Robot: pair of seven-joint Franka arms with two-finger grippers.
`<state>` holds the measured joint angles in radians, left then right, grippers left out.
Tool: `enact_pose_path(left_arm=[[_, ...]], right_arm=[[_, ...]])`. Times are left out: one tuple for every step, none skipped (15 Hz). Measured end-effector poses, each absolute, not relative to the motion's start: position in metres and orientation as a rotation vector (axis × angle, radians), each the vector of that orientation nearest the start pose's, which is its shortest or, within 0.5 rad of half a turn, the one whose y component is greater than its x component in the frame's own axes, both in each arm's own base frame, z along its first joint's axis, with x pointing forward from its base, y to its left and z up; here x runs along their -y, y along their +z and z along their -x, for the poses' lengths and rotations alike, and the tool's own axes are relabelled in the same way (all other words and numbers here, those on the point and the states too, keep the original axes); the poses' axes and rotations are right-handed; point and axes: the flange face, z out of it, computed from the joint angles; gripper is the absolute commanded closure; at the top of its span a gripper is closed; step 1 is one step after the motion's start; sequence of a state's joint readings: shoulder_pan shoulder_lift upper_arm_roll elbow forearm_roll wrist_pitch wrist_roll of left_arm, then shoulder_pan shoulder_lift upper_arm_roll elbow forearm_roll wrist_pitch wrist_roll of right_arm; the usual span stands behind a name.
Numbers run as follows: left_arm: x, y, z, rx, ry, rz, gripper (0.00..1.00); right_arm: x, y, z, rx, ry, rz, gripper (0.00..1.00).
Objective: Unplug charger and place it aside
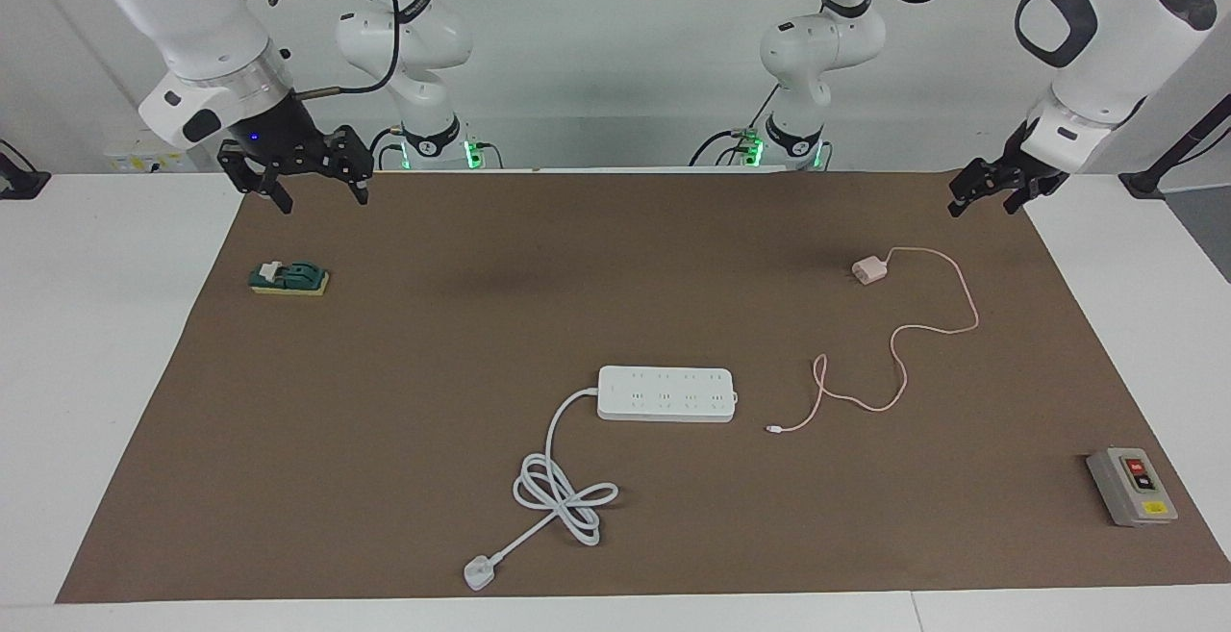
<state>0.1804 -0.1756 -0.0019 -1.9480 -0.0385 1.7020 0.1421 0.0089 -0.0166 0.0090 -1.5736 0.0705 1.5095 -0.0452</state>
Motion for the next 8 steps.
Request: enact_pose_path(left_arm=[[-0.086,0.563,-0.492,0.097,0.100,3.178,0.00],[-0.086,0.574,-0.492,0.128,0.090,3.169,0.00],[-0.084,0.582,-0.493,0.149,0.076,3.165,0.00],[-0.082,0.586,-0.494,0.156,0.066,3.162,0.00],[-0.080,0.587,-0.496,0.156,0.065,3.161,0.00],[-0.078,0.587,-0.499,0.150,0.073,3.161,0.00],[-0.074,0.587,-0.503,0.138,0.096,3.162,0.00],[-0.070,0.589,-0.508,0.123,0.116,3.163,0.00]], right_arm=[[-0.017,0.628,-0.536,0.100,0.086,3.068,0.00],[-0.016,0.629,-0.532,0.097,0.096,3.068,0.00],[-0.015,0.628,-0.529,0.094,0.102,3.068,0.00],[-0.014,0.627,-0.528,0.092,0.108,3.069,0.00],[-0.013,0.625,-0.528,0.090,0.113,3.070,0.00],[-0.013,0.624,-0.528,0.088,0.111,3.072,0.00],[-0.012,0.624,-0.529,0.090,0.107,3.089,0.00],[-0.011,0.624,-0.529,0.097,0.106,3.122,0.00]])
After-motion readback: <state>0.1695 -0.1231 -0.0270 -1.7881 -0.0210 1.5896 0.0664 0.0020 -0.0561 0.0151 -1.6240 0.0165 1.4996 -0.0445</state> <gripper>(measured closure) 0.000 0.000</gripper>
